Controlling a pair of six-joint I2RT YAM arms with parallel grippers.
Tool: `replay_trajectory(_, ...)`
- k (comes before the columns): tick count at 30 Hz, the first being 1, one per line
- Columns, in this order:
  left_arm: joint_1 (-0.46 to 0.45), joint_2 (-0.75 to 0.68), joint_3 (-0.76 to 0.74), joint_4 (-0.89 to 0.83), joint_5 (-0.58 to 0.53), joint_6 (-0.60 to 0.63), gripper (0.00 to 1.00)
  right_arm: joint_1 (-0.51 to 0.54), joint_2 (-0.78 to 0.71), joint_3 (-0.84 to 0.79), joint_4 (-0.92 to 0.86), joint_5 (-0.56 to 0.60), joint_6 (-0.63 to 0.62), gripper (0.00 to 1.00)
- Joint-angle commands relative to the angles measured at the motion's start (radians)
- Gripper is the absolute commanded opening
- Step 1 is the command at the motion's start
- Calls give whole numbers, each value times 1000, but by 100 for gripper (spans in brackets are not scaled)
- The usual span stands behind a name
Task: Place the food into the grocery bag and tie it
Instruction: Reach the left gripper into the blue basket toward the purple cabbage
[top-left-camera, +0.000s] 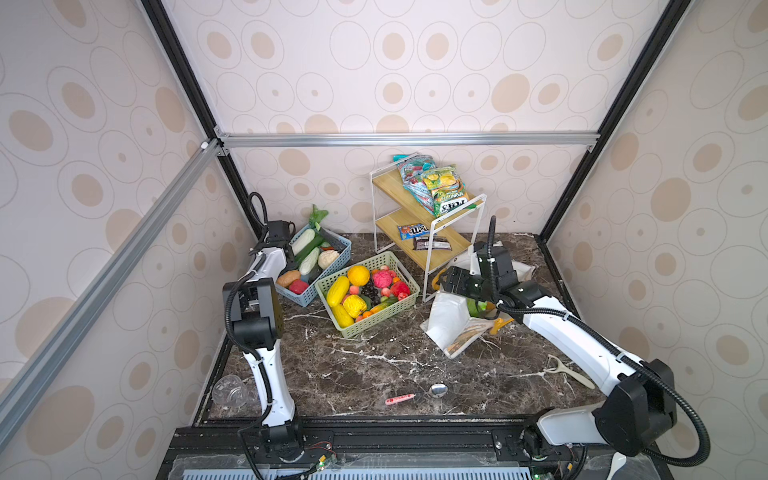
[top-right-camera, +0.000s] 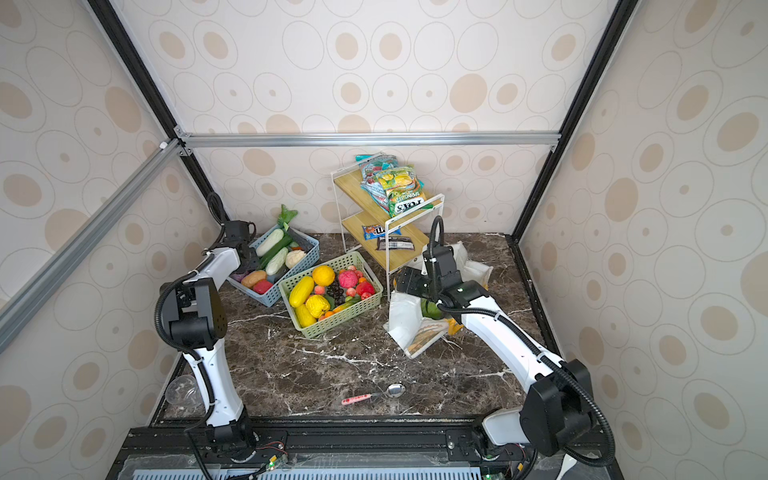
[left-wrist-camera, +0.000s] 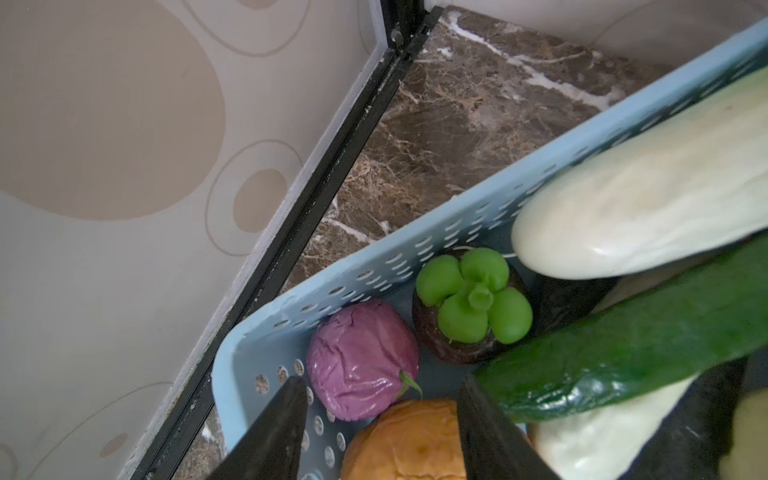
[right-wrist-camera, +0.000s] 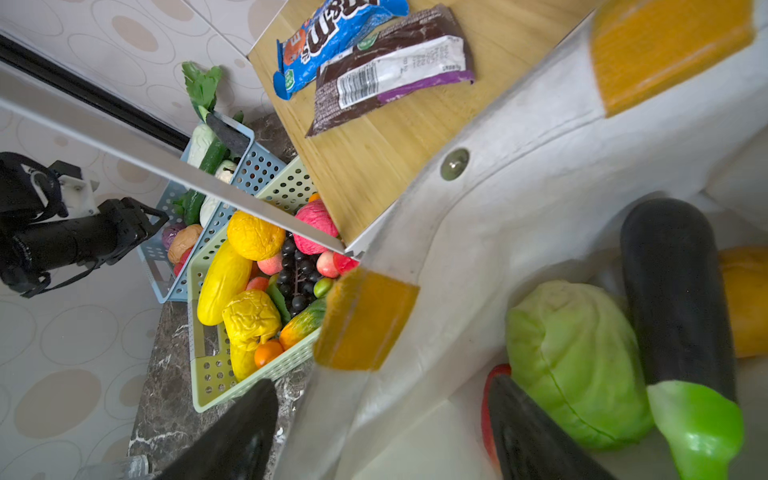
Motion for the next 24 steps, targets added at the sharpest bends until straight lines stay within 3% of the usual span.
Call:
replay_trajectory(1,4,37,54,-46,-18,31,56,14,16,40,-67,9,-12,82)
replay_trajectory(5,5,75,97,-67,-86,23,56,16,8,60,-106,25,-22,82)
replay_trajectory(14,6,165,184,-101,-89,1,55,16,-6,106,-168,70,-45,82)
replay_trajectory(24,5,198,221,-142,-90,-71,67,22,-8,158,-209,75,-15,82)
